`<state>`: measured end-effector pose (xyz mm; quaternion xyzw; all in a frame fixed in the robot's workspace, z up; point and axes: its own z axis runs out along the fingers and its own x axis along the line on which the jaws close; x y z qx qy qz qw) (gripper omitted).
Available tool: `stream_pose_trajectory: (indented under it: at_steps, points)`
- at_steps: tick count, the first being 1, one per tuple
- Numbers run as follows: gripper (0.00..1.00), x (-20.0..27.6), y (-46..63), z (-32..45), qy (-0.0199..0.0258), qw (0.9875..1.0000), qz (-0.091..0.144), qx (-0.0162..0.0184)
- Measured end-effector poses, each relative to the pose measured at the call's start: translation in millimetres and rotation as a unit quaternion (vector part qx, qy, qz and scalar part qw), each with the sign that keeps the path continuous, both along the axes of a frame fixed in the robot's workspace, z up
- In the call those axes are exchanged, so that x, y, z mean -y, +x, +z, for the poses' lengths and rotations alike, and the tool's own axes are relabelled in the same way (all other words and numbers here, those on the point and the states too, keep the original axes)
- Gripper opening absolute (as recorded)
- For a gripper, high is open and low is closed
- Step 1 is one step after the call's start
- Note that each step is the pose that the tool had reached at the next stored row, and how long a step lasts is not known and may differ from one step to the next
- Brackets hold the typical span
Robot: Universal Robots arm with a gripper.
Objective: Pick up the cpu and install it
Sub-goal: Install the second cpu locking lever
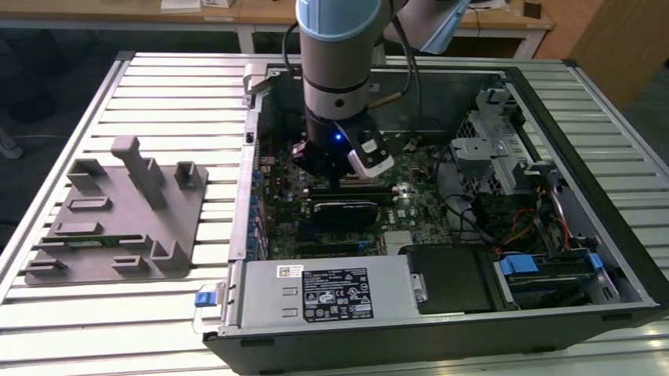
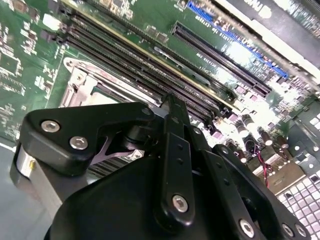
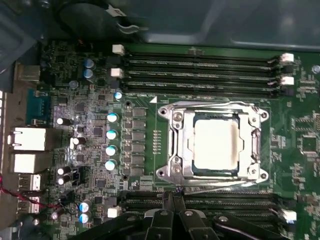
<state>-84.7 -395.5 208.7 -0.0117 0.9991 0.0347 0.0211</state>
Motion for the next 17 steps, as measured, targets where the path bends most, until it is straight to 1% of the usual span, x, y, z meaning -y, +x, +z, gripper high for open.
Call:
stream_pose_trajectory:
  at_steps: [4,10,13,16,17]
  points:
    - [0.11,0.1,-0.7,-2.9,0.0073,1.0,0.006,0.0]
    - [0.11,0.1,-1.4,-6.8,0.0226,0.9996,0.014,0.0001]
    - [0.11,0.1,-1.9,-7.7,0.0282,0.9994,0.017,0.0001]
    - [0.11,0.1,-2.2,-8.6,0.0355,0.9992,0.02,0.0001]
    - [0.11,0.1,-2.3,-9.0,0.0366,0.9991,0.021,0.0002]
